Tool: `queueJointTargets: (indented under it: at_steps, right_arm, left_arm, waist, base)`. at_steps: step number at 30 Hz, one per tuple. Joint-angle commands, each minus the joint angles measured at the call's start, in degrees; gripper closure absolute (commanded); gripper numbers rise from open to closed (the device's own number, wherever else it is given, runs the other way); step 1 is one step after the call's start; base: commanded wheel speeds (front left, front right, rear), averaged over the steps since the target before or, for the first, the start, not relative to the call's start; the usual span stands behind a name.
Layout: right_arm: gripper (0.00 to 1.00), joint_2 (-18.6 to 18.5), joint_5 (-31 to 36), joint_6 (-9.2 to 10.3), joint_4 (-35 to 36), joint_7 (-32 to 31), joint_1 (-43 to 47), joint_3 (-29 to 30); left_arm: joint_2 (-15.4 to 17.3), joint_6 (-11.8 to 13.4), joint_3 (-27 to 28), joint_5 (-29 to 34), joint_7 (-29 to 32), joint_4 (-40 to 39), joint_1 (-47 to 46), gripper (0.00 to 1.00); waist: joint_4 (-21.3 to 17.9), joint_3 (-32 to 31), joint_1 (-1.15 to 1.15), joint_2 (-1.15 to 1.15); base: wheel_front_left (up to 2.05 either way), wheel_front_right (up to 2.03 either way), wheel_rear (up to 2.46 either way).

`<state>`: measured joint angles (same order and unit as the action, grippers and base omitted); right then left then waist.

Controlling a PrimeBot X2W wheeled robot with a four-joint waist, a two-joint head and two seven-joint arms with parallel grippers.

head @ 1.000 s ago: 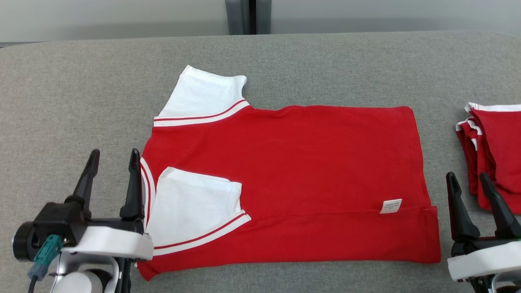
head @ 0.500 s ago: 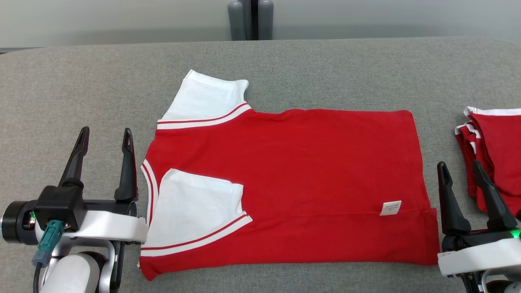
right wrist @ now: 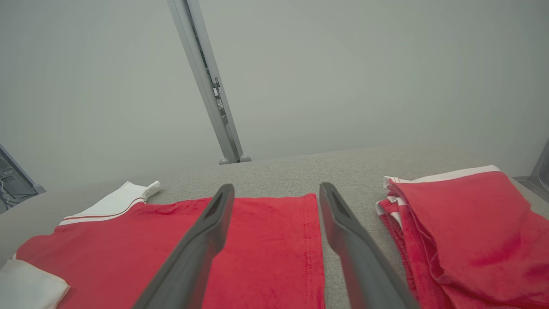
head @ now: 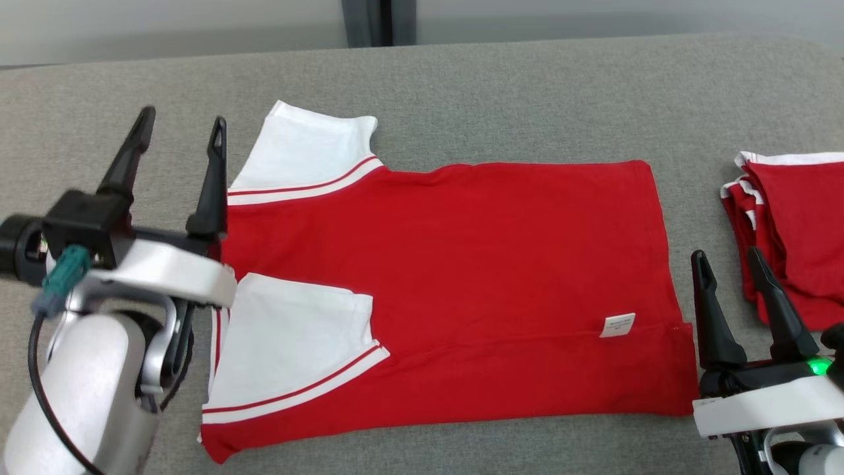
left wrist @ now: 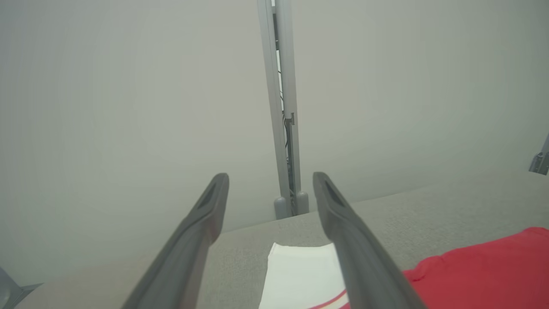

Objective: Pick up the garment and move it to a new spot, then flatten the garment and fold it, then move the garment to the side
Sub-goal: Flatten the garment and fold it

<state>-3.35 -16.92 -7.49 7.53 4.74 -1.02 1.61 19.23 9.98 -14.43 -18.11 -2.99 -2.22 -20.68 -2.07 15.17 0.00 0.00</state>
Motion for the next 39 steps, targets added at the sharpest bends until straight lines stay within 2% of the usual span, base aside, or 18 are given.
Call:
queueJointTargets:
  at_steps: [1, 5, 8, 11, 17, 26, 27, 28, 29, 30, 35, 39]
  right_arm:
    - [0.00, 0.0, -0.3, -0.02, -0.2, 0.7, -1.1, -0.1]
    - [0.00, 0.1, -1.0, -0.02, -1.3, 1.5, -2.5, -2.0]
    - [0.00, 0.2, -2.3, -0.02, -3.0, 3.2, -4.3, -3.7]
    - [0.00, 0.3, -3.4, -0.02, -4.8, 4.7, -5.4, -5.0]
    - [0.00, 0.3, -5.1, -0.02, -8.4, 7.4, -7.5, -6.7]
    - [0.00, 0.3, -6.3, -0.02, -11.8, 9.5, -9.8, -8.4]
    - [0.00, 0.3, -6.4, -0.02, -12.1, 9.7, -10.1, -8.5]
    - [0.00, 0.3, -6.4, -0.02, -12.1, 9.7, -10.1, -8.5]
    - [0.00, 0.3, -6.4, -0.02, -12.3, 9.6, -10.3, -8.6]
    - [0.00, 0.3, -6.5, -0.02, -12.5, 9.7, -10.5, -8.6]
    - [0.00, -0.1, -7.0, -0.02, -13.2, 9.9, -12.3, -8.2]
    - [0.00, -1.9, -8.4, -0.02, -15.0, 9.2, -17.4, -7.7]
  left_arm:
    - [0.5, -0.9, -0.2, -0.4, 0.7, 1.3, -2.8, 0.00]
    - [1.6, -5.0, -1.3, -1.5, 4.9, 7.8, -11.4, 0.00]
    - [3.6, -9.6, -2.1, -3.2, 9.8, 16.7, -18.2, 0.00]
    - [5.1, -12.1, -2.4, -4.6, 14.6, 23.1, -22.2, 0.00]
    - [8.5, -14.8, -1.9, -7.0, 21.7, 32.0, -27.4, 0.00]
    - [10.4, -16.4, -2.8, -8.3, 23.2, 37.0, -31.9, 0.00]
    - [10.3, -16.6, -2.9, -8.8, 23.4, 37.5, -32.1, 0.13]
    - [10.3, -16.6, -2.9, -8.8, 23.4, 37.5, -32.1, 0.13]
    - [10.3, -16.6, -3.1, -8.9, 23.4, 38.0, -32.3, 0.45]
    - [10.2, -16.7, -3.3, -9.1, 23.3, 38.4, -32.6, 1.00]
    - [9.9, -16.9, -4.0, -9.2, 21.8, 39.4, -33.7, 1.00]
    - [9.7, -17.0, -4.4, -9.1, 20.5, 39.6, -34.6, 1.00]
  waist:
    - [-1.3, 1.3, 0.00, 0.00]
    - [-4.4, 4.2, 0.00, 0.00]
    - [-7.8, 7.5, 0.00, 0.00]
    - [-9.9, 10.1, 0.00, 0.00]
    - [-12.8, 13.6, 0.00, 0.00]
    - [-14.1, 15.7, 0.00, 0.00]
    - [-14.2, 15.8, 0.00, 0.00]
    - [-14.2, 15.8, 0.00, 0.00]
    - [-14.2, 15.9, 0.00, 0.00]
    - [-14.2, 15.9, 0.00, 0.00]
    - [-13.9, 16.0, 0.00, 0.00]
    - [-13.4, 16.2, 0.00, 0.00]
  base:
    - [0.00, 0.00, 0.00]
    - [0.00, 0.00, 0.00]
    - [0.00, 0.00, 0.00]
    - [0.00, 0.00, 0.00]
    - [0.00, 0.00, 0.00]
    - [0.00, 0.00, 0.00]
    - [0.00, 0.00, 0.00]
    - [0.00, 0.00, 0.00]
    - [0.00, 0.00, 0.00]
    - [0.00, 0.00, 0.00]
    - [0.00, 0.00, 0.00]
    - [0.00, 0.00, 0.00]
